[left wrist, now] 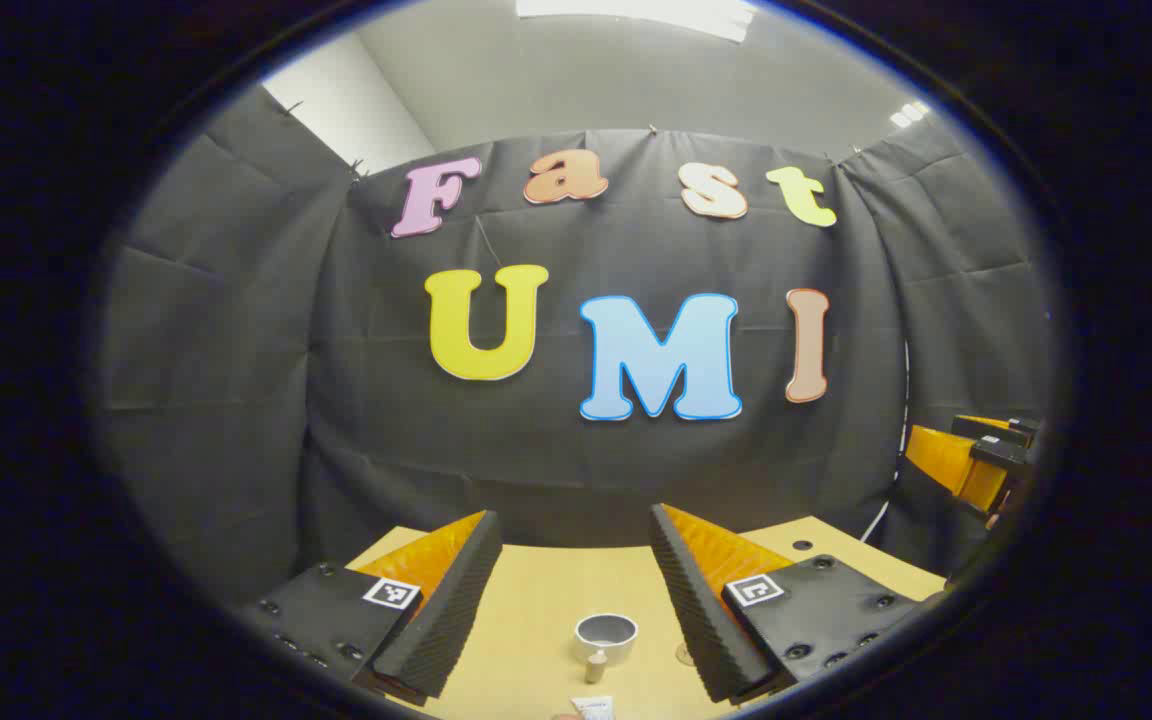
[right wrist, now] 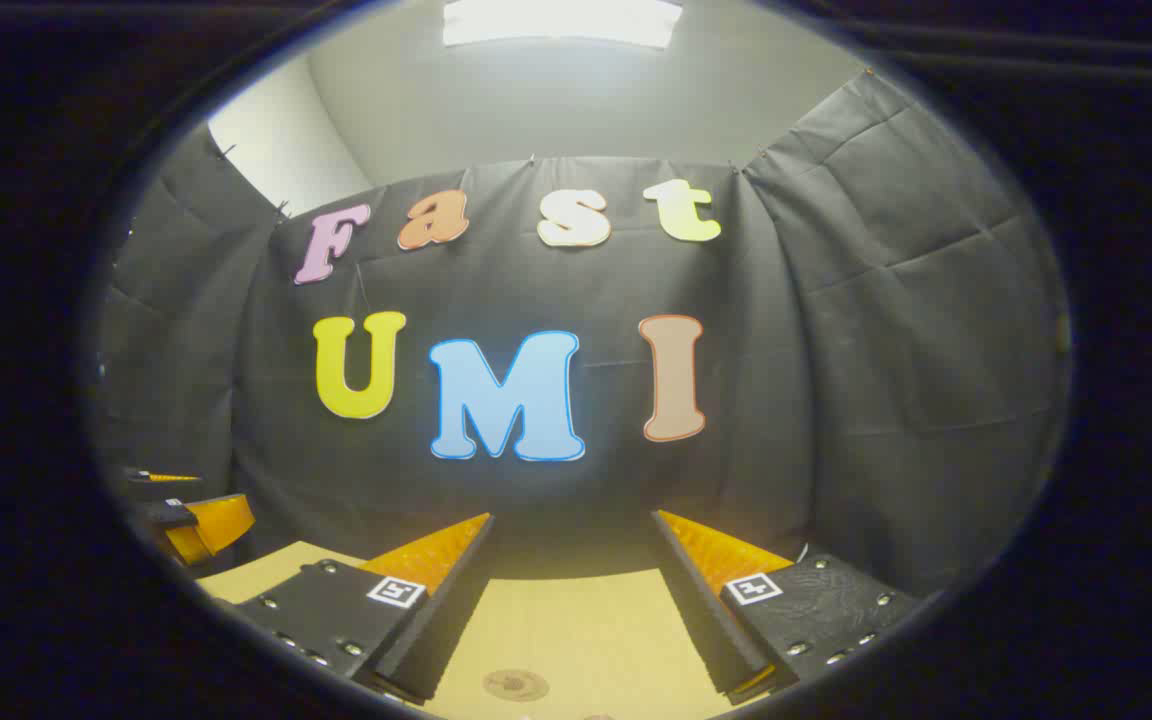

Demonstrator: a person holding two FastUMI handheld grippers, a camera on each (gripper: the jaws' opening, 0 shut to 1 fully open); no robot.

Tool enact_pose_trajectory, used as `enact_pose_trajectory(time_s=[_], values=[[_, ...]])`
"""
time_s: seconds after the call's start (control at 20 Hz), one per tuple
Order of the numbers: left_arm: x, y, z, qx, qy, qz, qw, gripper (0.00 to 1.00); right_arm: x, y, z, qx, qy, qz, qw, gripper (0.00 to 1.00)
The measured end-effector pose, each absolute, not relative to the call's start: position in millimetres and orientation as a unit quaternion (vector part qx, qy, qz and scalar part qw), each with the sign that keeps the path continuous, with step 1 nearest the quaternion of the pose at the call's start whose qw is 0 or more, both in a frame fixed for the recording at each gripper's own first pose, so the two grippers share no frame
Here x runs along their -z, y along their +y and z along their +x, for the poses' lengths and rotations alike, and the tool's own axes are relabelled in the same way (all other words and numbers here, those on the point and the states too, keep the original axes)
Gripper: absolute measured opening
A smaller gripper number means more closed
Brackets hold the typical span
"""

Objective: Put the toothbrush and toothpaste on the desktop into the cup, then pick up the cup and place it on the coaster on the desktop.

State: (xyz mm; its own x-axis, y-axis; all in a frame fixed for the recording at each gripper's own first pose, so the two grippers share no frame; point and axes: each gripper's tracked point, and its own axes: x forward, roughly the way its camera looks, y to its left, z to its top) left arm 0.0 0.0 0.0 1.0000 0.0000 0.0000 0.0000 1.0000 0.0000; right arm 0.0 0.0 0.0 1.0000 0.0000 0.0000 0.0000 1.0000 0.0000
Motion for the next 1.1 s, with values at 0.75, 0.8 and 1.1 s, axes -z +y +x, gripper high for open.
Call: enact_pose_trajectory(time_s=[0.75, 0.8, 1.1], values=[[54, -3, 26, 0.012, 0.071, -0.014, 0.997, 0.93, 45, 10, 5, -0.017, 0.076, -0.037, 0.996, 0.93], [62, -6, 28, 0.019, 0.084, -0.014, 0.996, 0.93, 52, 13, 7, -0.023, 0.087, -0.037, 0.995, 0.93], [139, -17, 19, 0.038, 0.165, -0.002, 0.986, 0.94, 116, 31, -3, -0.065, 0.172, -0.054, 0.981, 0.93]])
